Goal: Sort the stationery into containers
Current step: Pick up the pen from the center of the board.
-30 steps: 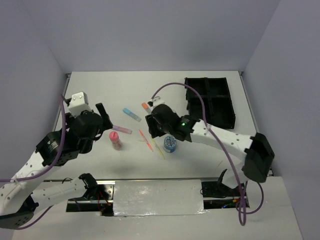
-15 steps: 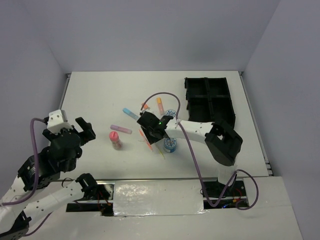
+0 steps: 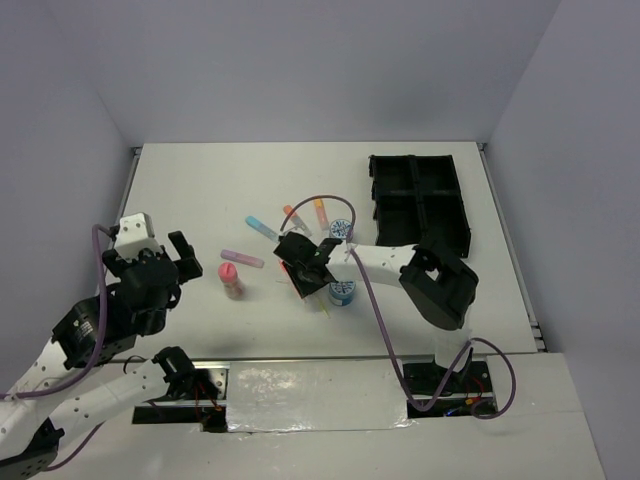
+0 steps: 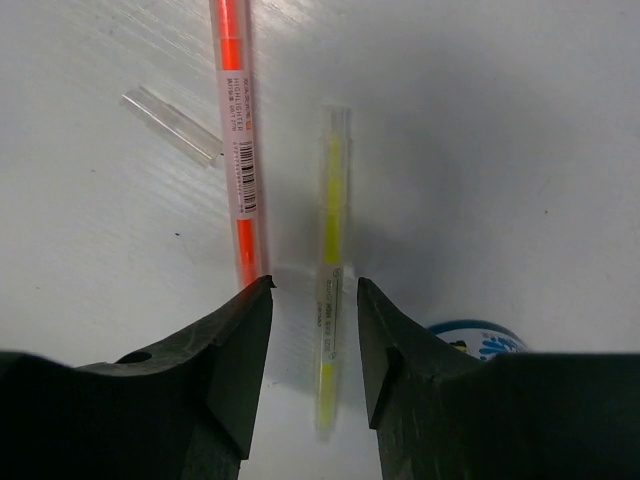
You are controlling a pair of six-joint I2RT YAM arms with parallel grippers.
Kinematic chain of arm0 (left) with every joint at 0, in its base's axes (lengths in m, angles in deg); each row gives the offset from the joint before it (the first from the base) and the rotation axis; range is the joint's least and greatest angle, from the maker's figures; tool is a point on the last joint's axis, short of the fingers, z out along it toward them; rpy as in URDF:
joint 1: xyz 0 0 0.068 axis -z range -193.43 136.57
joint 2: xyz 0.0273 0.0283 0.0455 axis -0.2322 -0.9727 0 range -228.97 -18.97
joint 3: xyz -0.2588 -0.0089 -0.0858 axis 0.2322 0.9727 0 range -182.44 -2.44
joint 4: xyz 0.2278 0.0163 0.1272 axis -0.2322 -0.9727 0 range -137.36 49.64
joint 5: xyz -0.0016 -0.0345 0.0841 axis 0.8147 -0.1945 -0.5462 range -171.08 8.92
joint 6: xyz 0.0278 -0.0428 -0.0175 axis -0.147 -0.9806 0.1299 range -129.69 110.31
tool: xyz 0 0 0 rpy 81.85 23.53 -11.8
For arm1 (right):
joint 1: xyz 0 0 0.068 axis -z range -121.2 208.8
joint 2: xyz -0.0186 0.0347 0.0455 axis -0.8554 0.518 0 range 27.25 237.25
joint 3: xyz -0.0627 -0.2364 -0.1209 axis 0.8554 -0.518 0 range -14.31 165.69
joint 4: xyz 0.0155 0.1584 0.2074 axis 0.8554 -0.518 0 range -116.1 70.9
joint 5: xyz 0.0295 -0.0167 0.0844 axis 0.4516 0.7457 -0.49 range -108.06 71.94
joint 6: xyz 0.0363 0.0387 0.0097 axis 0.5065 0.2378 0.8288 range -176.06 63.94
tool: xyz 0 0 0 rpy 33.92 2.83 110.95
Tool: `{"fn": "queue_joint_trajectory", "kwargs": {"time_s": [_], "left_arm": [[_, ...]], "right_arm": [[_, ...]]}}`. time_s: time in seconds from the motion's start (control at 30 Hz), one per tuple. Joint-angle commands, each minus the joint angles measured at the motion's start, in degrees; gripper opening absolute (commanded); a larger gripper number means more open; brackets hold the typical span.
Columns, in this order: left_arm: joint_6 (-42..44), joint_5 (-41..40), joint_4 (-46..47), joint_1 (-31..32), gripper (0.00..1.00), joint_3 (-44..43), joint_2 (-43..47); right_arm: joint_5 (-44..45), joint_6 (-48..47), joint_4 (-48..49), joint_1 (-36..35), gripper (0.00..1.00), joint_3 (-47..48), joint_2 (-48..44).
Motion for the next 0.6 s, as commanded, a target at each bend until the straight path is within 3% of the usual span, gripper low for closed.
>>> {"fn": "queue_joint_trajectory", "kwargs": {"time_s": [0.0,0.23,0.27,0.3,0.37,0.57], "left_arm": [[1.5,-0.1,1.8,-0.2,0.99,-0.1,1.0],[1.9,0.2,2.0,-0.2,0.99,0.0,1.0],[2.0,0.2,2.1,-0.2,0.99,0.1,1.0],[2.0,0.3,2.2,-0.2,0.99,0.1,1.0],[2.0,0.3,2.3,-0.2,0.99,0.2,1.0],[2.7,0.9,3.1,-0.3,0.99,0.5,0.0]], "right_arm": [[-0.3,0.3,1.5,-0.4,0.42,0.2,2.0],[0.1,0.3,0.6,-0.5,0.32,1.7,3.7],[0.0,0.1,0.6,-0.5,0.25,1.8,4.0],[-0.3,0.1,0.6,-0.4,0.1,2.1,3.9],[-0.1,0.1,0.7,-0.4,0.0,2.6,2.8],[0.8,-2.0,-1.7,0.4,0.0,9.1,-3.8]]}}
